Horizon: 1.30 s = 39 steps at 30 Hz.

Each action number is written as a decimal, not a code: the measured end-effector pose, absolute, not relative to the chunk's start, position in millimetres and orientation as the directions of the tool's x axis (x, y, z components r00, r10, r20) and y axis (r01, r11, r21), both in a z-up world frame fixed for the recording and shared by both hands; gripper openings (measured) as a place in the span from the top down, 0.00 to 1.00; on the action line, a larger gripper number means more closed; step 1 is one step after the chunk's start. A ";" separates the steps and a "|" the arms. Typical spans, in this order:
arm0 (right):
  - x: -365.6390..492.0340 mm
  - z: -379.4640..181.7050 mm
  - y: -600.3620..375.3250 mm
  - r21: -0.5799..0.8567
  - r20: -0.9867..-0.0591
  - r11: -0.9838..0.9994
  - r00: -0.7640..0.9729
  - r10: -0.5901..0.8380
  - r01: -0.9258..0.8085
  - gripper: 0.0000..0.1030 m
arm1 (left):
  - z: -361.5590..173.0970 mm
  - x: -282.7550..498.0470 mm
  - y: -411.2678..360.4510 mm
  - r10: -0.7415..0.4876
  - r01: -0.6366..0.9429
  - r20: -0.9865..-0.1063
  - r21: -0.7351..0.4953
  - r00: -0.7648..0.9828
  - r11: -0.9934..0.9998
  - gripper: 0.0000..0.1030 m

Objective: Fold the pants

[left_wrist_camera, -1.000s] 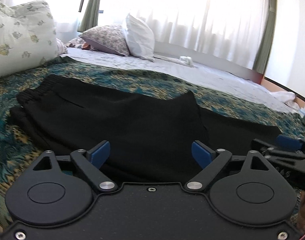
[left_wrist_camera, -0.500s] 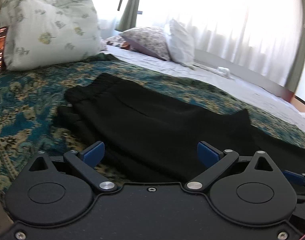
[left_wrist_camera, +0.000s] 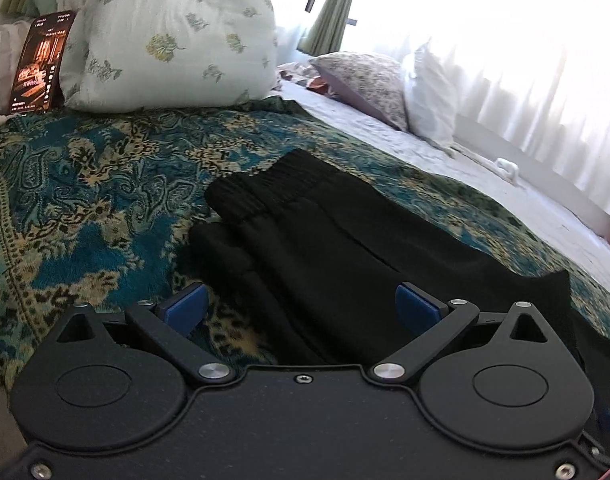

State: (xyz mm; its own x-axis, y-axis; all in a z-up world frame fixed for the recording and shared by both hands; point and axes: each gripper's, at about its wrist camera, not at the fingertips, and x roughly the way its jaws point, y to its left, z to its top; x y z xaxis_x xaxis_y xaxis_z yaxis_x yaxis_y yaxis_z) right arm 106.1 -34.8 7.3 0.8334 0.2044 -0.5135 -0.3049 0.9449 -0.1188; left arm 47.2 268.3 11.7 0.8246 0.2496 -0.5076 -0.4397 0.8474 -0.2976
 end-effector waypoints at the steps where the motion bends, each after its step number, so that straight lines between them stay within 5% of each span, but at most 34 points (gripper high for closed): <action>1: 106.7 7.1 -35.0 -0.116 -0.513 0.945 0.833 0.206 -0.305 0.24 | 11.1 50.3 271.1 0.250 -0.445 -0.513 -0.301 0.821 0.843 0.02; 19: 105.7 4.7 -40.4 -0.097 -0.501 0.948 0.837 0.218 -0.304 0.23 | 2.4 81.9 292.0 0.265 -0.500 -0.543 -0.346 0.796 0.794 0.01; 26: 105.7 4.9 -41.1 -0.095 -0.501 0.947 0.837 0.220 -0.306 0.23 | -0.6 81.4 309.0 0.255 -0.500 -0.498 -0.456 0.829 0.736 0.01; 39: 105.3 5.0 -41.6 -0.092 -0.500 0.948 0.837 0.221 -0.306 0.23 | -2.3 92.9 307.6 0.323 -0.555 -0.507 -0.412 0.799 0.723 0.12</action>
State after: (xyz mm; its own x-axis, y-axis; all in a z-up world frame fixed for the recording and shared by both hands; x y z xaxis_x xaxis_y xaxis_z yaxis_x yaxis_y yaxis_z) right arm 105.3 -41.6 5.0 0.8371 0.2215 -0.5001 -0.3059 0.9476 -0.0923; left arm 92.9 307.6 -2.3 0.7988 0.3234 -0.5073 -0.5545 0.7228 -0.4124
